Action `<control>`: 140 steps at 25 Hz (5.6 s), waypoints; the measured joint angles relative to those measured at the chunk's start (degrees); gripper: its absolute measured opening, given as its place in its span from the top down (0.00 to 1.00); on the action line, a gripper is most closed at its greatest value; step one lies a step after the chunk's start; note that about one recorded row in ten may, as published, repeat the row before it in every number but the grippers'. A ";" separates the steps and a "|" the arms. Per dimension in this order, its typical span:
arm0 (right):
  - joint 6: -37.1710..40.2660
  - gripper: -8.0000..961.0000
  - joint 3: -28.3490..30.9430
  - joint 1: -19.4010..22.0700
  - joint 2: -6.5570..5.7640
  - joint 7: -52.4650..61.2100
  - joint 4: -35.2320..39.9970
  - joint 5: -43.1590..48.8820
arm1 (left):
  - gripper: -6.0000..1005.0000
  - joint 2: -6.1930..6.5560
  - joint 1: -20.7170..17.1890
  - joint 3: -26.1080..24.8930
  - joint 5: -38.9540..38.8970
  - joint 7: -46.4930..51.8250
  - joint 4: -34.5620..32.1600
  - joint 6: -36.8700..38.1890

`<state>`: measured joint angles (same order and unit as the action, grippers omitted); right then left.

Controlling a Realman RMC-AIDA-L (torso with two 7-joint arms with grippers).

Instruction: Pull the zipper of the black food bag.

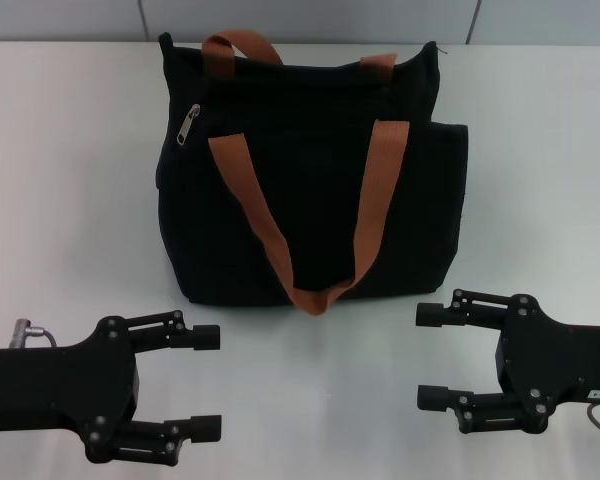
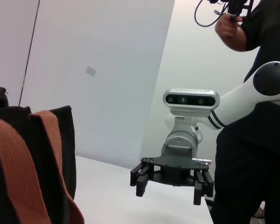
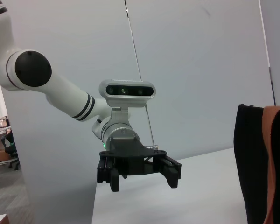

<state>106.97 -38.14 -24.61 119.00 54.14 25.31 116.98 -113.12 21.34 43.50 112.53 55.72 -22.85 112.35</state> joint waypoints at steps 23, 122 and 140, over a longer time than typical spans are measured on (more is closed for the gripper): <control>0.16 0.19 0.00 -0.11 -0.18 0.35 0.00 0.00 | 0.18 -1.24 0.24 -3.58 -5.54 -0.73 0.20 2.00; 4.07 0.20 0.06 -14.56 -0.76 51.07 5.52 -18.27 | 0.97 -5.36 4.91 -15.56 -14.39 -18.01 -3.17 -23.95; -21.42 0.31 -17.72 -30.89 -2.33 75.12 6.43 -13.39 | 0.96 -5.35 5.01 -15.55 -14.38 -18.02 -3.16 -22.82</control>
<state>85.55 -55.86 -55.50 116.67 129.26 31.74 103.59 -118.47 26.35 27.95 98.15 37.70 -26.02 89.53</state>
